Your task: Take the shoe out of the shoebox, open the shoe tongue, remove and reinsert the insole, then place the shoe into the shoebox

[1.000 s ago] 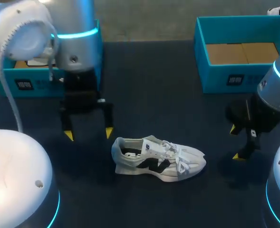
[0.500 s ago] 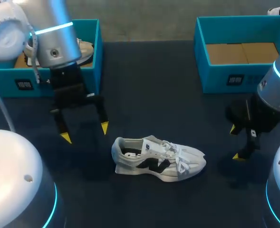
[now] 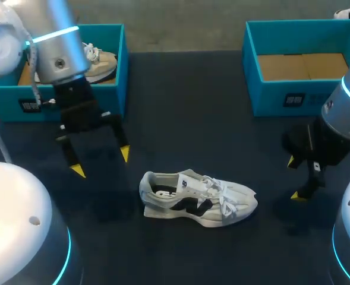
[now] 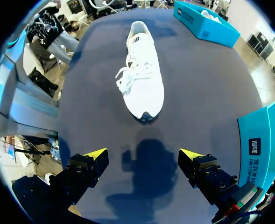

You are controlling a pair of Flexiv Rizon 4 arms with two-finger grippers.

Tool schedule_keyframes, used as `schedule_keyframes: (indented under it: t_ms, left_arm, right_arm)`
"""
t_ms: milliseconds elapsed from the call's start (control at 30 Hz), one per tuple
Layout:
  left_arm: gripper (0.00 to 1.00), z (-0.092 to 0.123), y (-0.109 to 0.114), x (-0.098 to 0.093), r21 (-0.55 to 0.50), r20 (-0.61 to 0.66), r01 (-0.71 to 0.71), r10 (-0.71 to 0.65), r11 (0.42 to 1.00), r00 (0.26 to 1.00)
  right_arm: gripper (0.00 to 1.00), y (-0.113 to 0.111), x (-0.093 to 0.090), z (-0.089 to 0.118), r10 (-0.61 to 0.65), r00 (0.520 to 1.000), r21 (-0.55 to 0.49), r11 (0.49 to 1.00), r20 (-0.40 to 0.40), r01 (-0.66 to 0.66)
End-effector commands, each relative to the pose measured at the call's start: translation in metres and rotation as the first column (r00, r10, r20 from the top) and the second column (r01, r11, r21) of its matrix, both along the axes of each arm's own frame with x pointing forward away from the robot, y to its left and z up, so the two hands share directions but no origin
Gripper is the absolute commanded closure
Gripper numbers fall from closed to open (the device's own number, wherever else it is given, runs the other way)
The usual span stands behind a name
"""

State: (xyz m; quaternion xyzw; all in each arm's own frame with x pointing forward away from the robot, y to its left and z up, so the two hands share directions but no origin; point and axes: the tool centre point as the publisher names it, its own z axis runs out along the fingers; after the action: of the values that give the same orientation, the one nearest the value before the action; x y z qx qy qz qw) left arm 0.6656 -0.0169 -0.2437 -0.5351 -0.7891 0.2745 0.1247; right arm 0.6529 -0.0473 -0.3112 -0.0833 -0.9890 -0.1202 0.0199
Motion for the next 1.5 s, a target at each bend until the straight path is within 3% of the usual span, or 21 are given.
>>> schedule_keyframes:
  t_ms: [33,167,600,1067,1133,1167,1500]
  left_arm:
    - [0.0,-0.014,0.017,-0.003,-0.081,-0.118,-0.378,0.368,0.922,0.922]
    - [0.0,-0.022,0.022,-0.001,-0.072,-0.213,-0.525,0.501,0.848,0.839]
    - [0.0,-0.037,0.024,0.001,-0.028,-0.425,-0.781,0.7,0.624,0.574]
    - [0.0,-0.037,0.024,0.001,-0.028,-0.425,-0.781,0.7,0.624,0.574]
    - [0.0,-0.047,0.024,-0.002,-0.019,-0.465,-0.779,0.684,0.627,0.562]
    - [0.0,-0.052,0.023,0.001,-0.012,-0.477,-0.805,0.704,0.594,0.526]
    - [0.0,-0.081,0.015,0.006,-0.016,-0.587,-0.798,0.641,0.602,0.495]
  right_arm:
    - [0.0,0.0,-0.001,0.0,0.0,1.0,0.0,1.0,0.003,0.0]
    - [0.0,0.0,-0.001,0.0,0.0,1.0,0.0,1.0,0.003,0.0]
    - [0.0,0.0,-0.001,0.0,0.0,1.0,0.0,1.0,0.003,0.0]
    - [0.0,0.0,-0.001,0.0,0.0,1.0,0.0,1.0,0.003,0.0]
    - [0.0,0.0,-0.001,0.0,0.0,1.0,0.0,1.0,0.003,0.0]
    - [0.0,0.0,-0.001,0.0,0.0,1.0,0.0,1.0,0.003,0.0]
    - [0.0,0.0,-0.001,0.0,0.0,1.0,0.0,1.0,0.003,0.0]
